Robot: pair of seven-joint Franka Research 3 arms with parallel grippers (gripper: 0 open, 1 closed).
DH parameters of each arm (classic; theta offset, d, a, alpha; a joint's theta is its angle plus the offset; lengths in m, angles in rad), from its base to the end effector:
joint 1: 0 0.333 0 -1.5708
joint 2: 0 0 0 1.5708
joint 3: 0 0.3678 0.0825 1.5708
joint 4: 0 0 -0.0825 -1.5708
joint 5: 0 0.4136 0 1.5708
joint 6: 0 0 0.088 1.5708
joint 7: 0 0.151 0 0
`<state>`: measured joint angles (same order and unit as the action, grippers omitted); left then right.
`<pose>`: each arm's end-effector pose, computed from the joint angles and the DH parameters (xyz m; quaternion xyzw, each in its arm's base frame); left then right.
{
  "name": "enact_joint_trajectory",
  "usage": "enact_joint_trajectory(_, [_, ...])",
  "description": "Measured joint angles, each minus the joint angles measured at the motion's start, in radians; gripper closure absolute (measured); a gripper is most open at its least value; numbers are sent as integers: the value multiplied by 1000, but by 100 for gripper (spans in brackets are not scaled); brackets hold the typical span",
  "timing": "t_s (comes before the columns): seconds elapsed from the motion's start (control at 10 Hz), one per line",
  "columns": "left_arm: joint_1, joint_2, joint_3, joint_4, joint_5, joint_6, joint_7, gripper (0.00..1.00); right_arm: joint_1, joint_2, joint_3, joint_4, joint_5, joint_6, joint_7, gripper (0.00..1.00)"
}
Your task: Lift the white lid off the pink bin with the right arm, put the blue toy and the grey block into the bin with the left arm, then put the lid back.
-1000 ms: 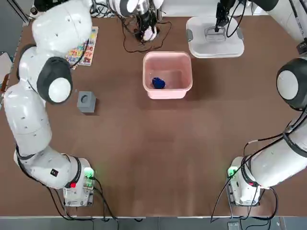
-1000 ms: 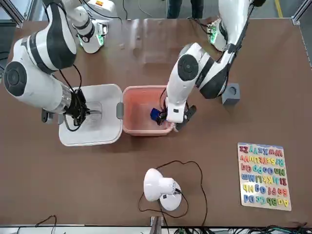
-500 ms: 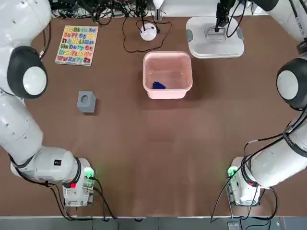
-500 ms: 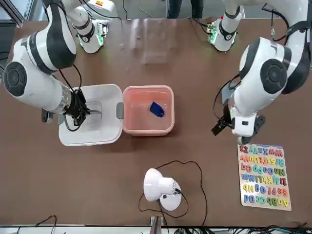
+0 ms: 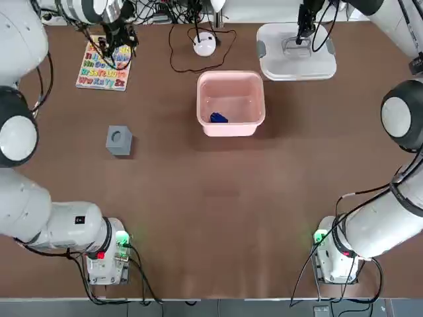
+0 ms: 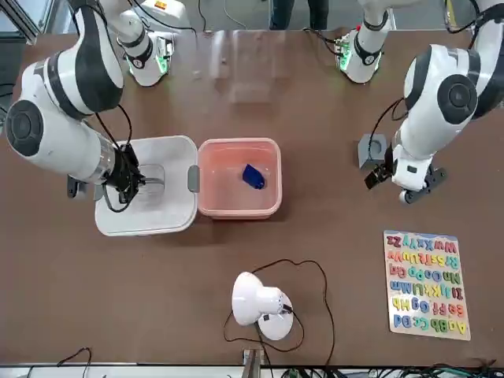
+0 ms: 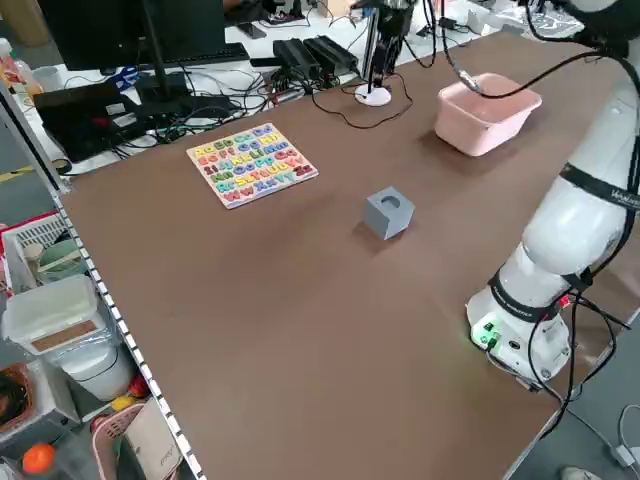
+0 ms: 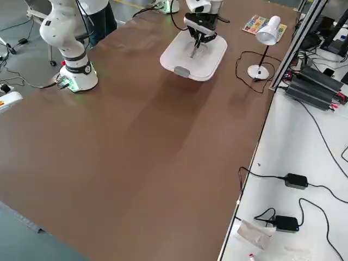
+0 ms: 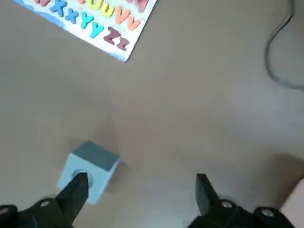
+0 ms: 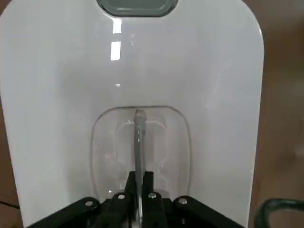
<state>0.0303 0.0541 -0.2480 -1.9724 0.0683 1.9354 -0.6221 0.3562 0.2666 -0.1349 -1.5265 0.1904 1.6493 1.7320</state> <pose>0.5720 -0.1173 0.4306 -0.9810 -0.1871 0.0307 0.0407 0.6395 0.1809 0.4963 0.7151 -0.6913 -0.1025 0.0156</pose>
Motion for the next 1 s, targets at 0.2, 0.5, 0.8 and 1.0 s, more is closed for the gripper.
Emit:
enact_joint_trajectory(0.2, [8, -38, 43, -136, 0, 66, 90, 0, 0, 0, 0, 0, 0, 0, 0, 93])
enact_joint_trajectory(0.5, [35, -47, 49, -359, 0, 297, 136, 0, 0, 0, 0, 2, 0, 0, 0, 93])
enact_joint_trajectory(0.8, [34, -43, 42, -493, 0, 392, 131, 0, 0, 0, 0, 2, 0, 0, 0, 93])
enact_joint_trajectory(1.0, [31, -41, 41, -543, 0, 413, 119, 0, 0, 0, 0, 2, 0, 0, 0, 93])
